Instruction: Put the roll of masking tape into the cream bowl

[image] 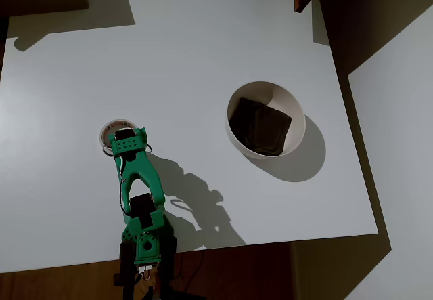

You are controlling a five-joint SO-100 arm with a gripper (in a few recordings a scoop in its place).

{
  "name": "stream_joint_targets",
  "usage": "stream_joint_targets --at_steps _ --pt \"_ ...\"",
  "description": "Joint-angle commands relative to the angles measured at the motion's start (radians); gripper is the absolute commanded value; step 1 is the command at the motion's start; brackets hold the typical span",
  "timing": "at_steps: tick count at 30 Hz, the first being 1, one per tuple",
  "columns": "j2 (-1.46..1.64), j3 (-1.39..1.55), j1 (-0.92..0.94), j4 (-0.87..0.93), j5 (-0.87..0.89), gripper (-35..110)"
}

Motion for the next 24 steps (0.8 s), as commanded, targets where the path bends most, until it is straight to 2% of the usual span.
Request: stream_joint_targets --at_steps 1,24 --pt "-0.003 -0.055 -0.021 -0.014 0.015 11" --pt "-0.064 -0.055 -0.058 -0.057 0.021 3"
